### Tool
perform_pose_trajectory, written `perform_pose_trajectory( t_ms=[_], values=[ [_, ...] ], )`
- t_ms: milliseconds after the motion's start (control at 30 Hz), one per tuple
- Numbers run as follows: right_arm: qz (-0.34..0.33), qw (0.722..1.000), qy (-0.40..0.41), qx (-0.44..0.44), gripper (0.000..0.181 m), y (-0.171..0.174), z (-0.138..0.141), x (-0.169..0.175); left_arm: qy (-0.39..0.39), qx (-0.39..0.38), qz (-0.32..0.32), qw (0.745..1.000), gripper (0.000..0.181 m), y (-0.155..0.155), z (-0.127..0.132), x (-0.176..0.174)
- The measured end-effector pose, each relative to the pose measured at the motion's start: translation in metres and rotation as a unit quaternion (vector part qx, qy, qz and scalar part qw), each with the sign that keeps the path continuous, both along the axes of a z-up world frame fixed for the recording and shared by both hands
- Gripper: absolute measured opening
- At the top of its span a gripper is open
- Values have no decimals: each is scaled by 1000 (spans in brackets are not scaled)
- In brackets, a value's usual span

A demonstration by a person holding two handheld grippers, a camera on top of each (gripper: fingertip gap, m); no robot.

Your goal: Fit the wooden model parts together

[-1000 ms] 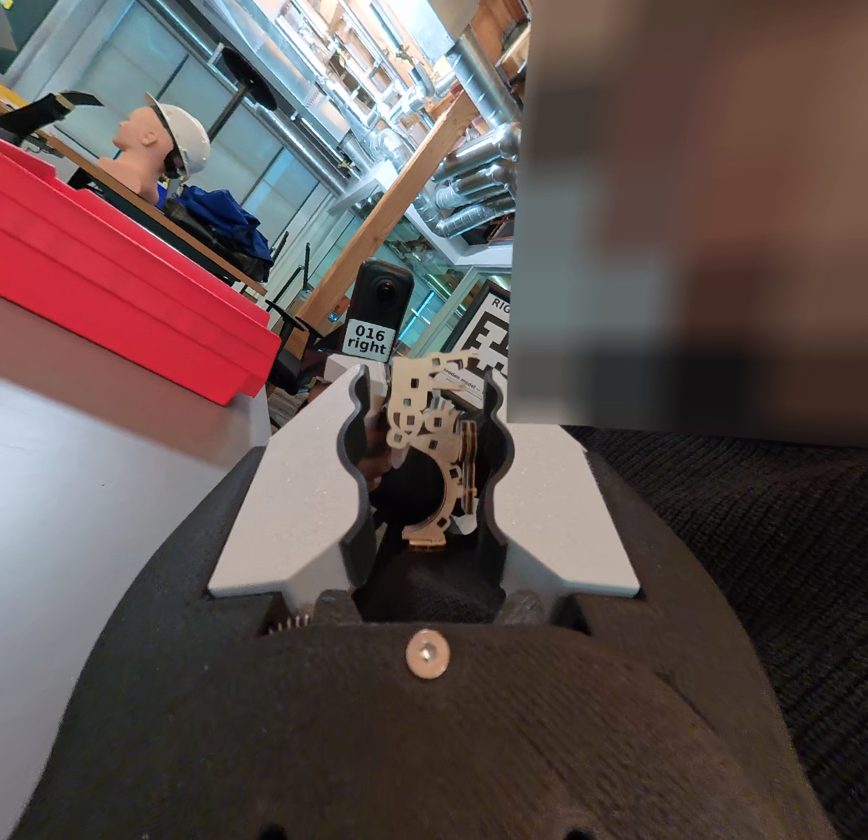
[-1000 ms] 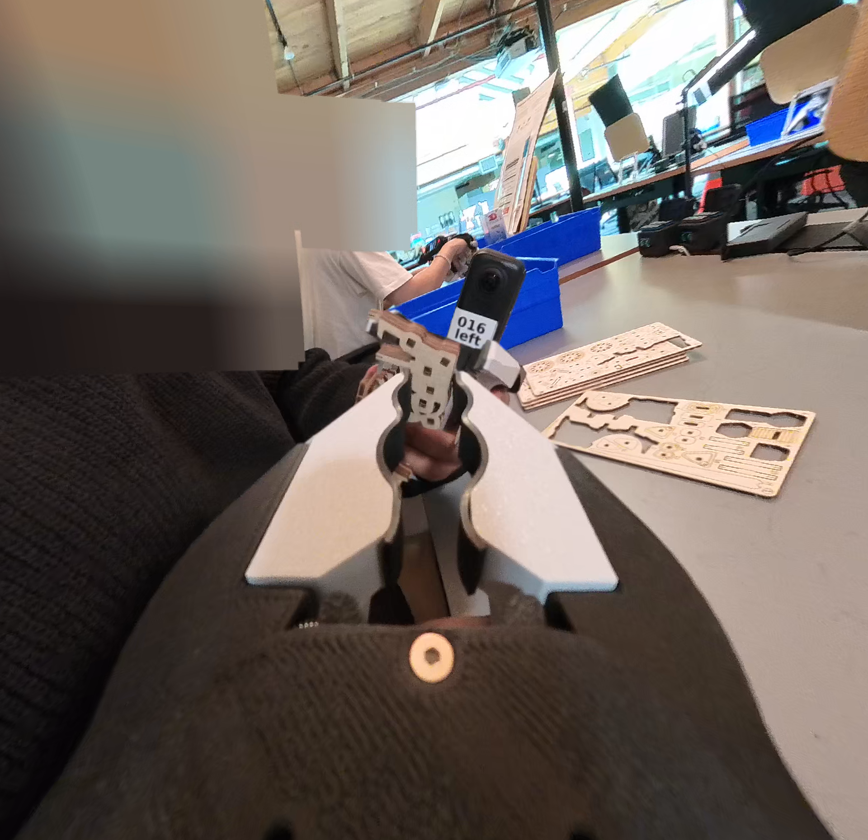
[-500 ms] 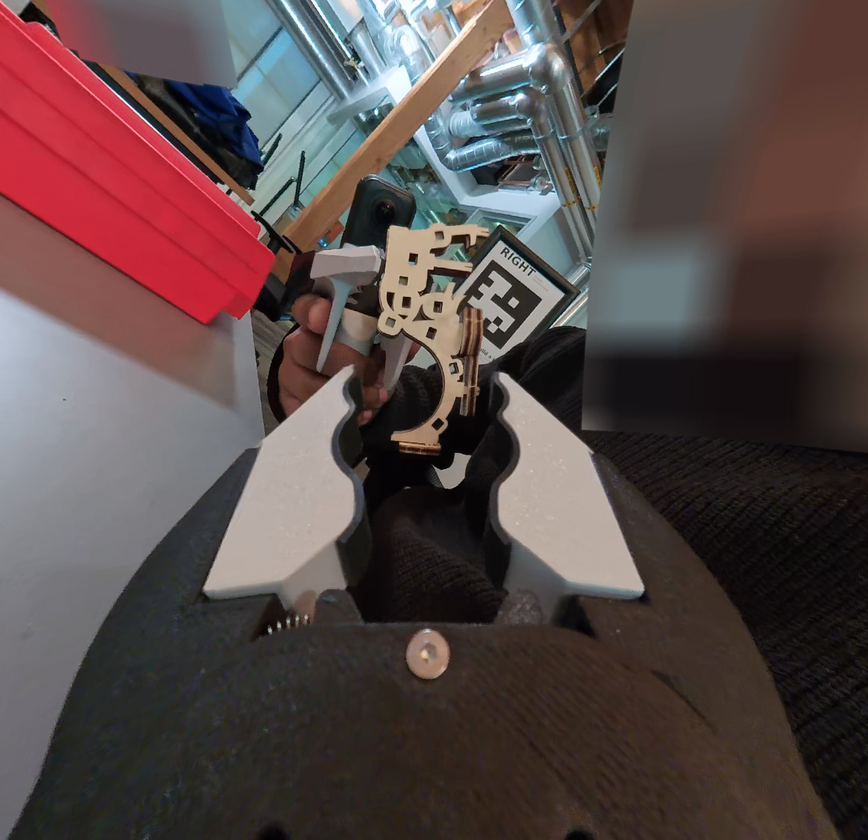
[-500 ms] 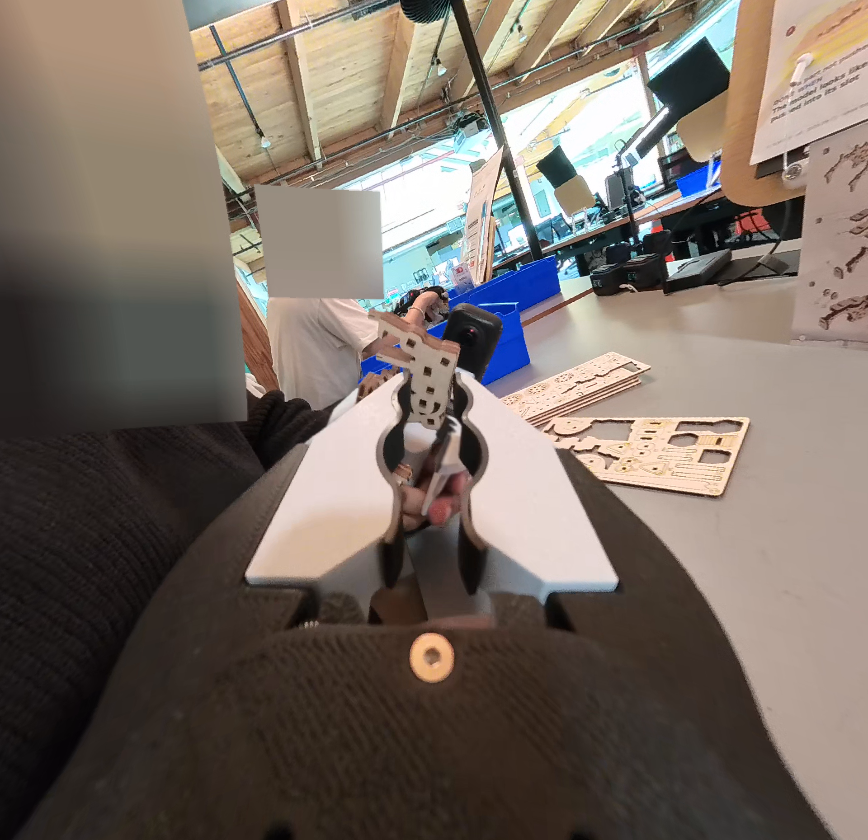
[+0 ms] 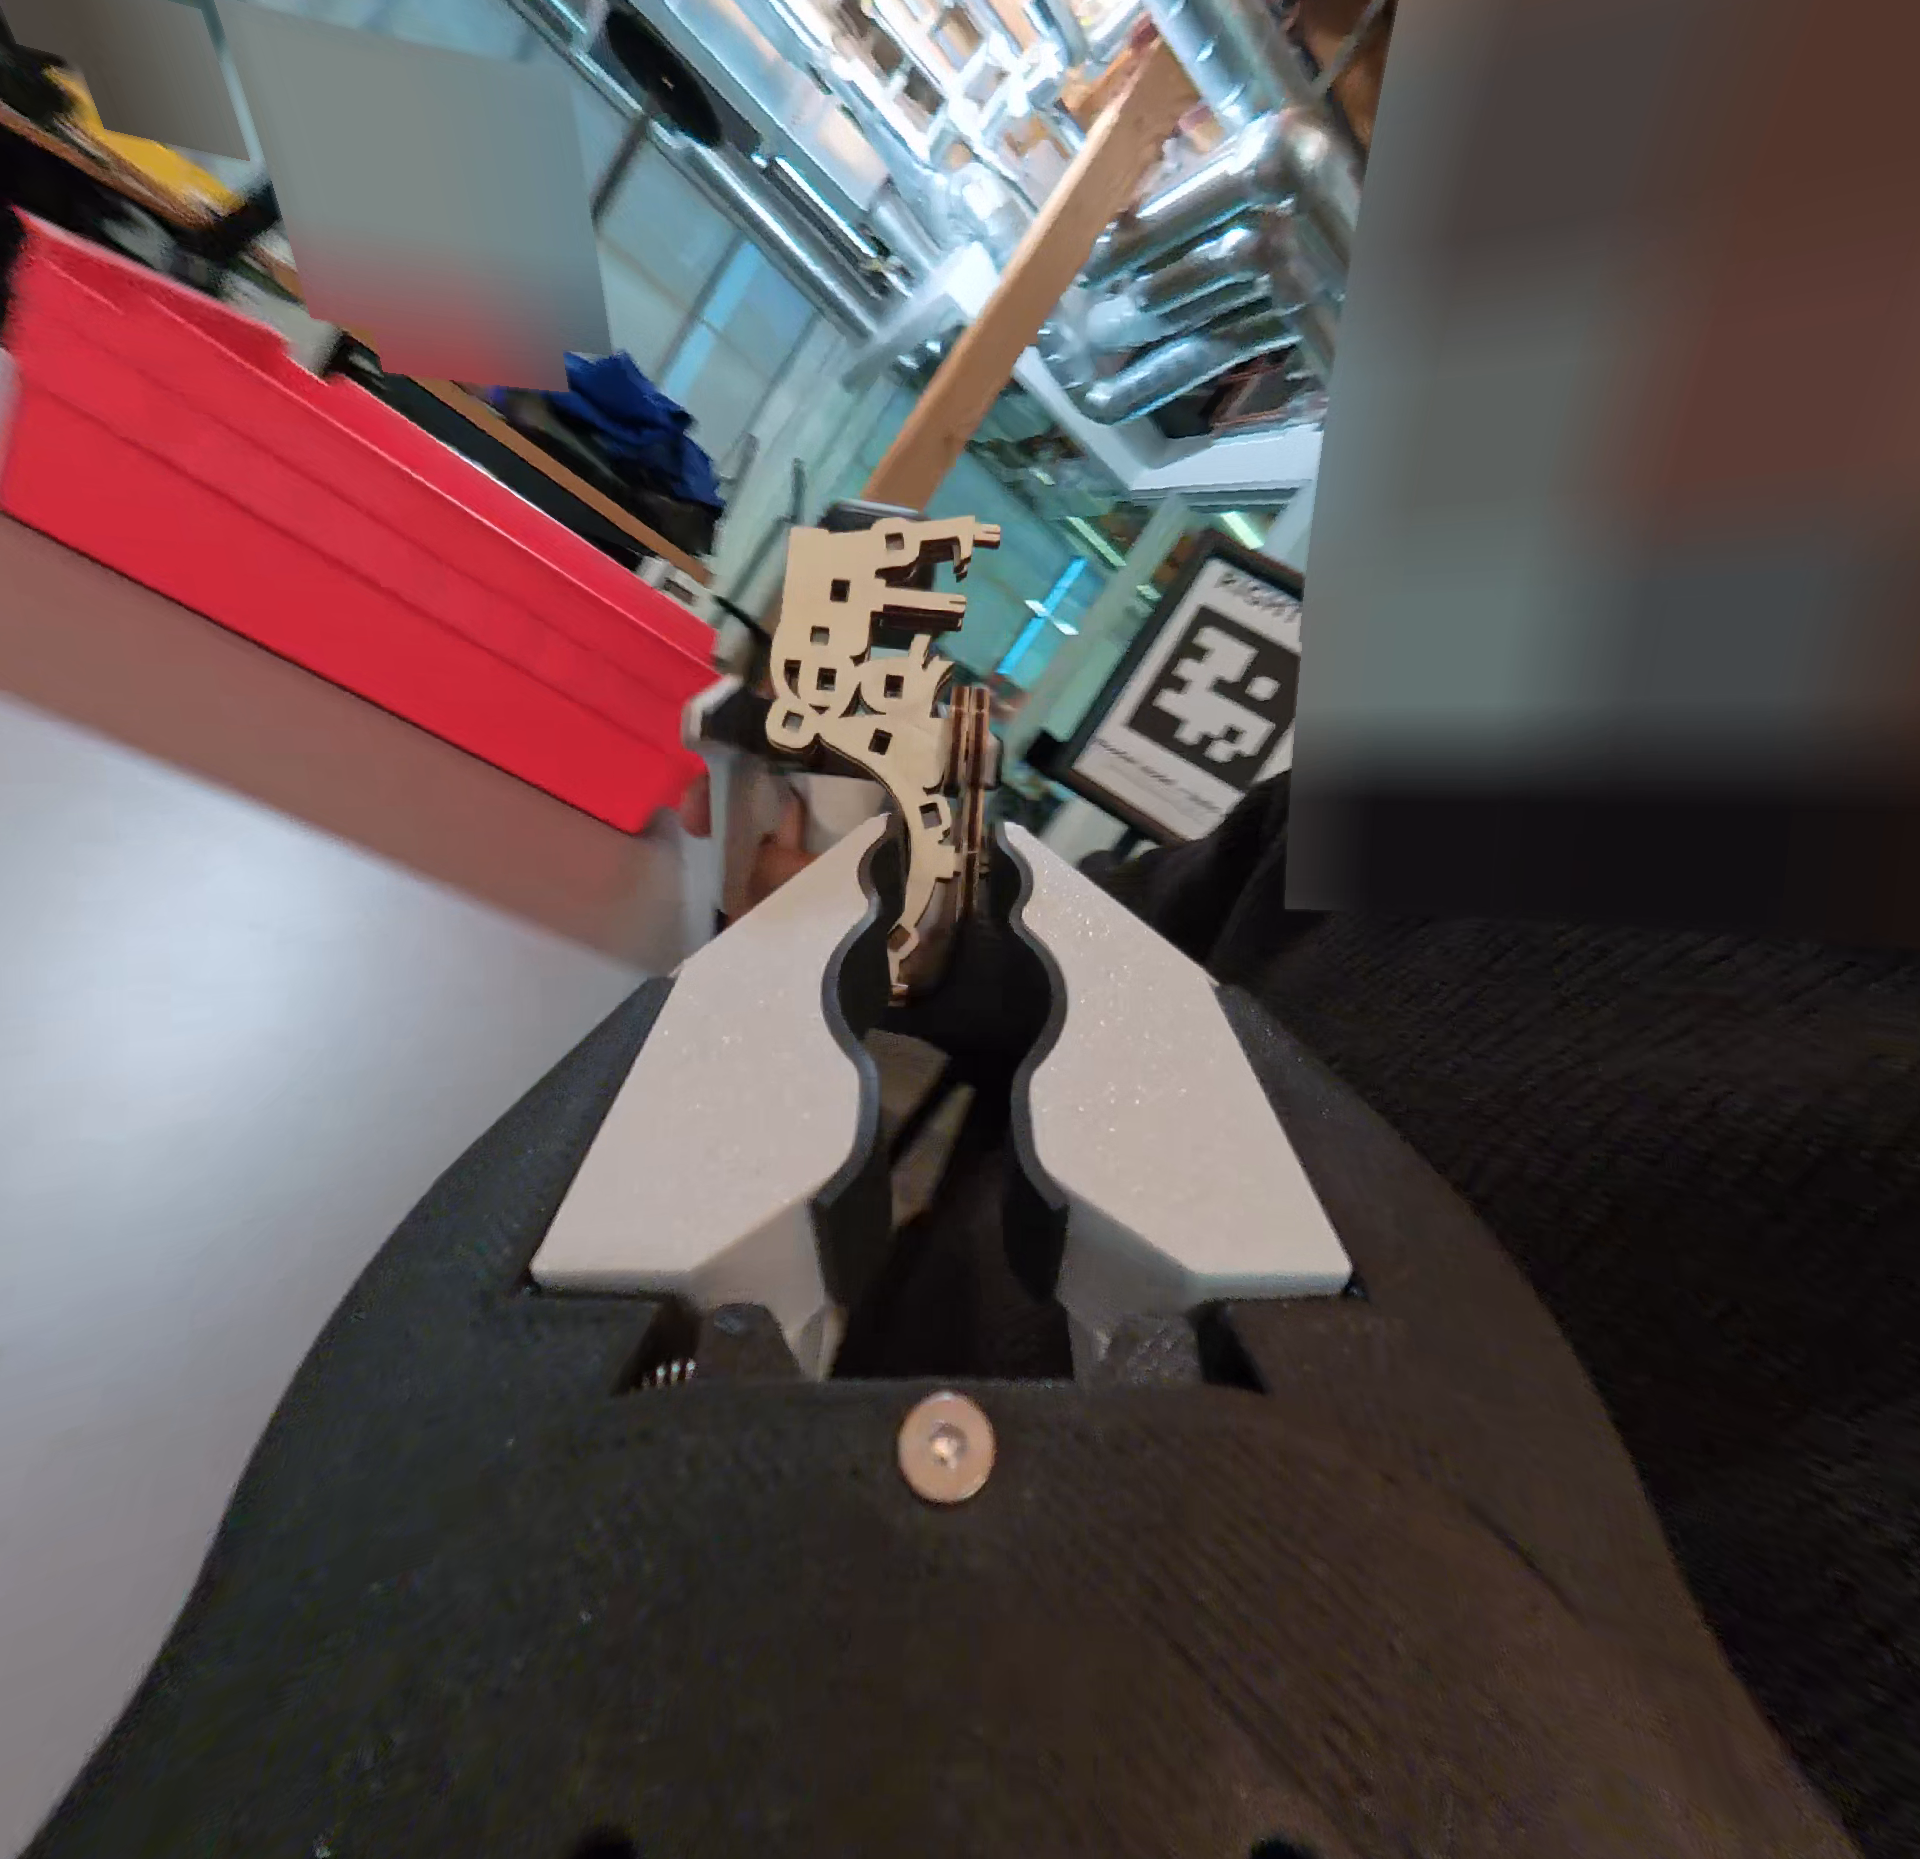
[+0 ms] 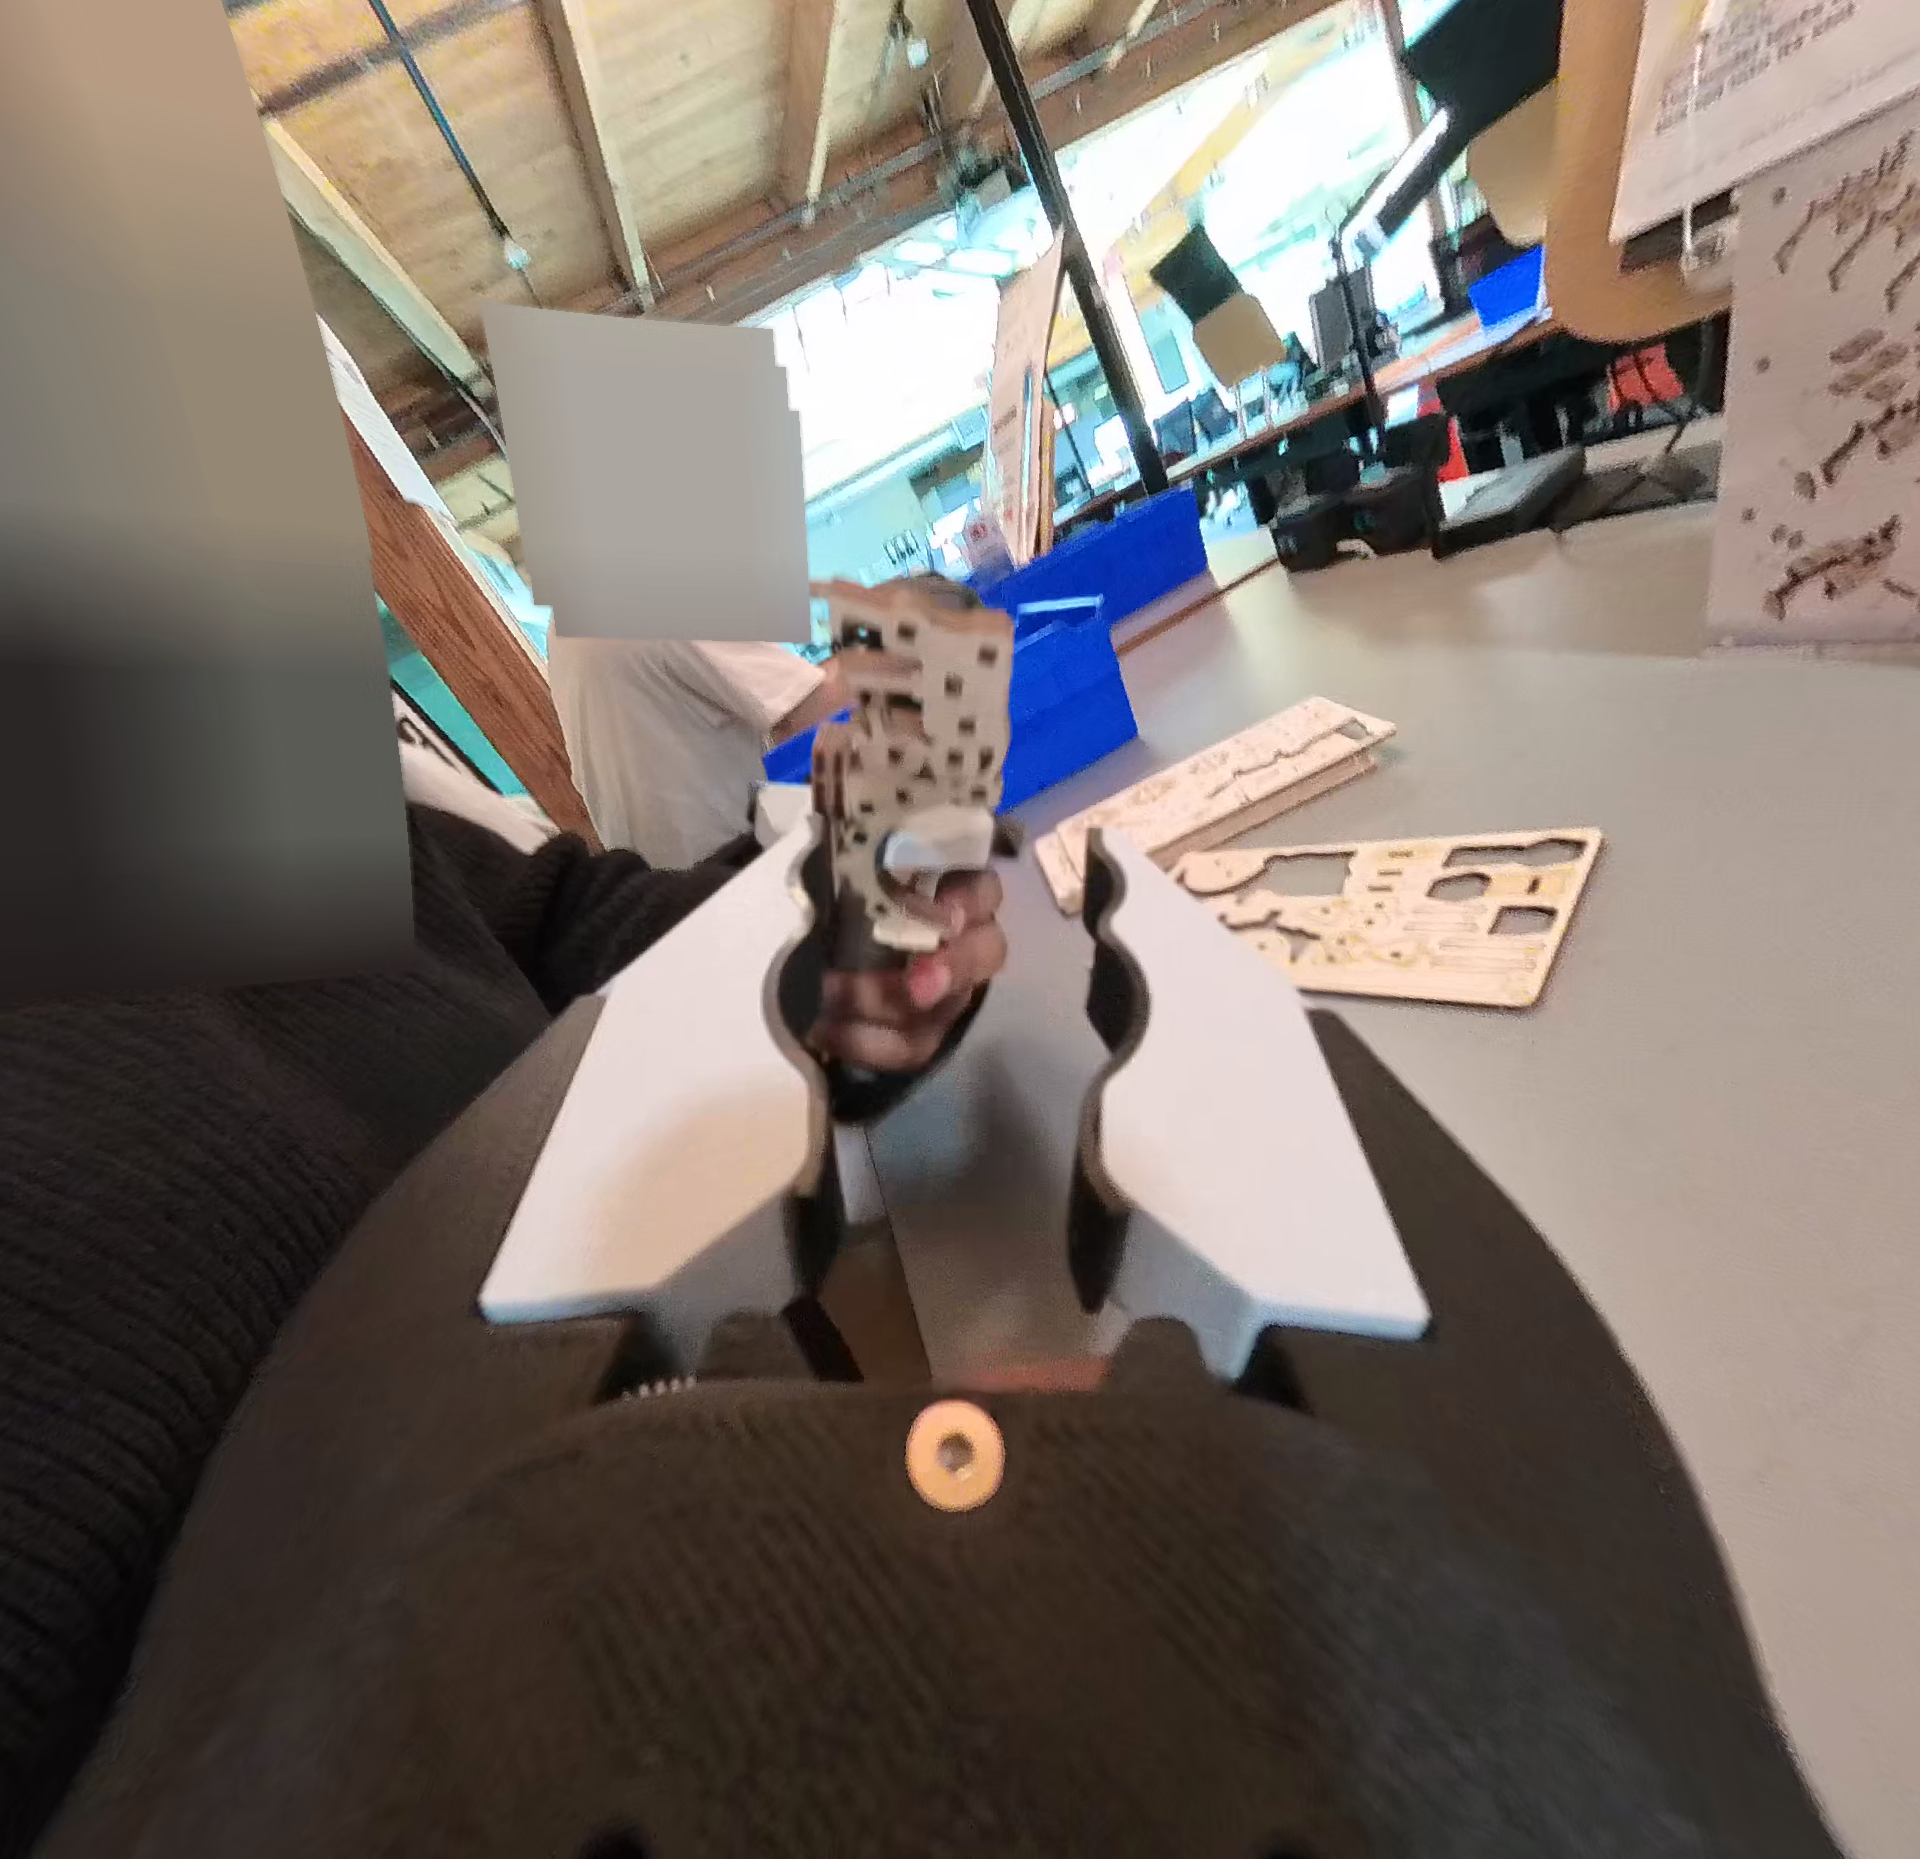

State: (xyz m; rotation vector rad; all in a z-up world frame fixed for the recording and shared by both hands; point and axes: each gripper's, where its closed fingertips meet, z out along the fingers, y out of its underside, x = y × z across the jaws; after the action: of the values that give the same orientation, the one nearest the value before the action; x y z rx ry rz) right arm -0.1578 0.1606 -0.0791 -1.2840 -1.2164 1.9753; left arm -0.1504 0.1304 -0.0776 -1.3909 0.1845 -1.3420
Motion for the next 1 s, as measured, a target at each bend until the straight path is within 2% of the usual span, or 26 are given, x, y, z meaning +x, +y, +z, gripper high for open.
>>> perform_pose_trajectory(
  t_ms=[133, 267, 367, 433, 600, 833, 1000],
  values=[
    [2, 999, -24, 47, 53, -1, -11, -3, 128, 26, 100, 986, 12, 12, -9, -15],
    [-6, 995, 3, 99, 60, -9, -6, -1, 282, 65, 131, 948, 12, 12, -23, -3],
    [-10, 990, 22, 140, 65, -12, -5, 2, 357, 97, 142, 918, 13, 10, -31, 6],
    [0, 985, 27, 170, 67, -15, -7, 5, 370, 109, 139, 912, 13, 8, -31, 11],
    [32, 973, 31, 224, 53, -24, -17, 11, 370, 117, 130, 912, 12, 5, -30, 14],
    [45, 975, 45, 212, 54, -26, -15, 14, 414, 135, 108, 894, 12, -1, -38, 28],
    [56, 977, 63, 198, 42, -29, -10, 17, 416, 130, 104, 894, 12, -1, -39, 30]
  ],
)
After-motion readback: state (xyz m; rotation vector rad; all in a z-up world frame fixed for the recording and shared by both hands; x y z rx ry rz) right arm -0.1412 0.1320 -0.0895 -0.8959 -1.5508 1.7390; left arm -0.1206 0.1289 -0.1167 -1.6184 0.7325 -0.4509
